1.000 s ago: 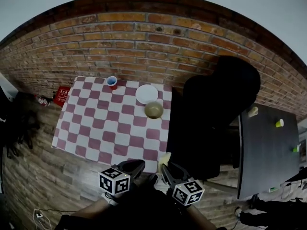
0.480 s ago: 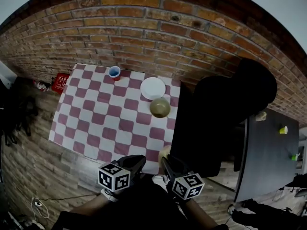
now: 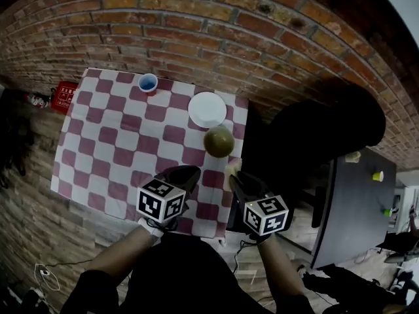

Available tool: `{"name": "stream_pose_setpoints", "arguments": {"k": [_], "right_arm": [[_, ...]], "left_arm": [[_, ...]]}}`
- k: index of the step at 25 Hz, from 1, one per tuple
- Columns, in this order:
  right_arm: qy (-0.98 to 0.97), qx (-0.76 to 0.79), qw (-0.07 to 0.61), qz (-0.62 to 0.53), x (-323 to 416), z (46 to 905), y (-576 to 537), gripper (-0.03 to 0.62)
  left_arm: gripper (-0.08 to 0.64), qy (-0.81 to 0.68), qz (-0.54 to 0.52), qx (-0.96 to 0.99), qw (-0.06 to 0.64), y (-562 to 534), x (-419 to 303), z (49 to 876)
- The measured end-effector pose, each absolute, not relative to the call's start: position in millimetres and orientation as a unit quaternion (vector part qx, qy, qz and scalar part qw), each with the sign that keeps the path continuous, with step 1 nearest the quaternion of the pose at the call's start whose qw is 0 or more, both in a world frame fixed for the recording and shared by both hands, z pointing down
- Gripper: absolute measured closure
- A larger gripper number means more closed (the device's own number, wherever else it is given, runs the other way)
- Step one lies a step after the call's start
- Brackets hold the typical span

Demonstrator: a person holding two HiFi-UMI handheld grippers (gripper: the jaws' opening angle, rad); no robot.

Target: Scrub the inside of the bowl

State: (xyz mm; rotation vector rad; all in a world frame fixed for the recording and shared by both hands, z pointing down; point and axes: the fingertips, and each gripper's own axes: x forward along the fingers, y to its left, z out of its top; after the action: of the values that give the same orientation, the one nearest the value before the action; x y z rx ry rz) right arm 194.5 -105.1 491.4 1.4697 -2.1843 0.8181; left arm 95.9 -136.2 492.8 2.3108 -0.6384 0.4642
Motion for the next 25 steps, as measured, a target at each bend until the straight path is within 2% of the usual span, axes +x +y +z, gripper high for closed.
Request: {"name": "stream_pose_setpoints", "arguments": {"k": [4, 7, 10, 13, 16, 21, 25], "right_arm": [[-0.767, 0.529, 0.201, 0.303, 202, 510, -162, 0.489], [-0.763, 0.524, 0.229, 0.300, 201, 526, -194, 0.489], [-0.767, 0.499, 0.296, 0.273, 192, 544, -210, 0.489], [-0.767, 0.468, 0.389, 0.203, 186, 564, -218, 0.489], [-0.763, 0.435, 0.457, 0.141, 180, 582, -222, 0.489], [-0.761, 0.389, 0.517, 0.049, 168, 597, -236, 0.489], [-0.758, 0.374, 0.533, 0.028, 165, 599, -243, 0.489]], "left_arm": [[0.531, -0.254, 0.200, 0.881, 0.346, -183, 107, 525], [0.531, -0.247, 0.211, 0.864, 0.386, -203, 120, 552], [0.525, -0.245, 0.211, 0.830, 0.454, -212, 130, 579], [0.428, -0.248, 0.209, 0.802, 0.501, -216, 134, 600], [0.425, -0.241, 0.210, 0.790, 0.524, -215, 137, 614], [0.425, -0.214, 0.195, 0.784, 0.550, -210, 147, 622], [0.425, -0.216, 0.192, 0.782, 0.553, -213, 151, 623]]}}
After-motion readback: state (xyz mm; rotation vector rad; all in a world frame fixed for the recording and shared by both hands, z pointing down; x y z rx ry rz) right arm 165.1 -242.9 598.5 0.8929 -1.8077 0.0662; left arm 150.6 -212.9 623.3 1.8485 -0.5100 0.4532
